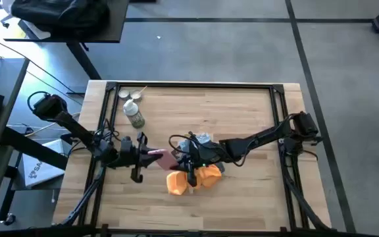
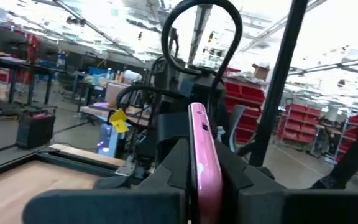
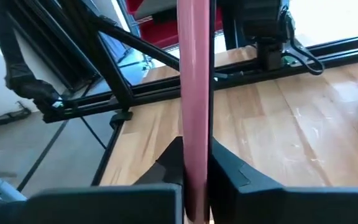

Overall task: Apply microfiber cloth
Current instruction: Wipe the front and back of the cellphone using the orange microfiber cloth

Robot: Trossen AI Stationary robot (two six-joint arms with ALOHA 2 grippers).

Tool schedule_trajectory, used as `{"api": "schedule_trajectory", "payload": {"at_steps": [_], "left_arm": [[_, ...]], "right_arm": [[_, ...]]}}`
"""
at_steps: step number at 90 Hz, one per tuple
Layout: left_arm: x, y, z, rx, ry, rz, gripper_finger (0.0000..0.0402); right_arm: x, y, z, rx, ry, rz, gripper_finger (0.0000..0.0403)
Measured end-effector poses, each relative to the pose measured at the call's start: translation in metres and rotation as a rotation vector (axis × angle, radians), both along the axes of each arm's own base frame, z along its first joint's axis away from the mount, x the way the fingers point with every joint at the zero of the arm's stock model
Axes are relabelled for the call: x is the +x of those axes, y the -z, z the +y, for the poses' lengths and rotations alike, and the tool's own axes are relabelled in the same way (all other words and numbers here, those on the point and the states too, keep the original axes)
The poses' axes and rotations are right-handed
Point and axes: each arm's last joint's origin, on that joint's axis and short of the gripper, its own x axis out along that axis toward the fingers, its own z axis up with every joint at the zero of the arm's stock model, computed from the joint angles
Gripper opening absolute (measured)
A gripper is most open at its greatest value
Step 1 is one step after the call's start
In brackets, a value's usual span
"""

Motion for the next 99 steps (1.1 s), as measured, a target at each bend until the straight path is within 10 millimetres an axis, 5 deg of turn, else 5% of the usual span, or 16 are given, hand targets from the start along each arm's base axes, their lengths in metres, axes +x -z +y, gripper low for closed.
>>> {"api": "schedule_trajectory", "payload": {"at_steps": [29, 48, 69, 99], "left_arm": [[-0.005, -0.002, -0.005, 0.070, 0.018, -0.008, 0.0115], [-0.010, 0.002, -0.015, 0.042, 0.081, 0.024, 0.0165], [-0.002, 0.011, -0.011, -0.018, 0.060, 0.075, 0.0167], [0.004, 0.009, -0.004, -0.036, 0.038, 0.053, 0.0131]], "right_arm": [[0.000, -0.001, 0.001, -0.019, -0.005, -0.018, 0.0002], [-0.006, -0.021, -0.002, -0.094, 0.011, -0.085, 0.0002], [-0.005, -0.038, -0.005, -0.142, 0.044, -0.146, 0.0001], [-0.006, -0.032, -0.006, -0.161, 0.072, -0.073, 0.0001]]}}
